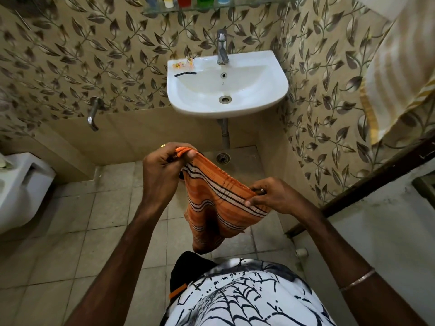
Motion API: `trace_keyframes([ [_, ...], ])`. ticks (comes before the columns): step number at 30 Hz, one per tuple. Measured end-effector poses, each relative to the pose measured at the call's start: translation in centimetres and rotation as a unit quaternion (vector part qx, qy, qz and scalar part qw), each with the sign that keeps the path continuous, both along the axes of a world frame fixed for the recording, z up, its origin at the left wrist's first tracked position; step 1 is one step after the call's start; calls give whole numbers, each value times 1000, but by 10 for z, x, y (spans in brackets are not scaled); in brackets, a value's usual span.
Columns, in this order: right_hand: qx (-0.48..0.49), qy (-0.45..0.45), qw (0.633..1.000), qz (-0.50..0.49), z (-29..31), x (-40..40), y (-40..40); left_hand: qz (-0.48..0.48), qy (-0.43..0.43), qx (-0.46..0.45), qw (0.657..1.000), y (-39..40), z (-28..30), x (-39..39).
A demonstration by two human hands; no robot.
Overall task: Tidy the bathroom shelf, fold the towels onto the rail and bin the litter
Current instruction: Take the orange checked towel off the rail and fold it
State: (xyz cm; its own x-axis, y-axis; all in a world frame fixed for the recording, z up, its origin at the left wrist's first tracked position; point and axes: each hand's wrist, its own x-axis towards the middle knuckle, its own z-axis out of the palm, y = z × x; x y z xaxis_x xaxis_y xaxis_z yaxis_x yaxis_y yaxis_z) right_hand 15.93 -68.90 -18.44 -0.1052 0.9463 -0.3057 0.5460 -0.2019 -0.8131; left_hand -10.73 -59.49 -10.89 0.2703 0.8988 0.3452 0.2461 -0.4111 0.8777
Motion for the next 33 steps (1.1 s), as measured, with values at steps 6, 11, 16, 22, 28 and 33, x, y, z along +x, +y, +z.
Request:
trace_keyframes([
  [6,-7,-46,998,-29,-10,16,-9,29,-6,1,1000,9,2,-10],
  [11,110,-144,981,-73,-6,25,-17,33,-19,-15,999,12,-3,-15],
  [16,218,-272,921,-173,4,24,-13,40,-23,-20,999,14,-8,-19],
  [22,211,-330,891,-229,15,24,-6,40,-19,-31,999,12,-14,-18],
  [28,184,-416,855,-247,28,32,-3,29,-26,-42,998,20,-22,-24],
  [33,142,-184,948,-217,46,49,3,47,-46,-83,994,33,-31,-28],
])
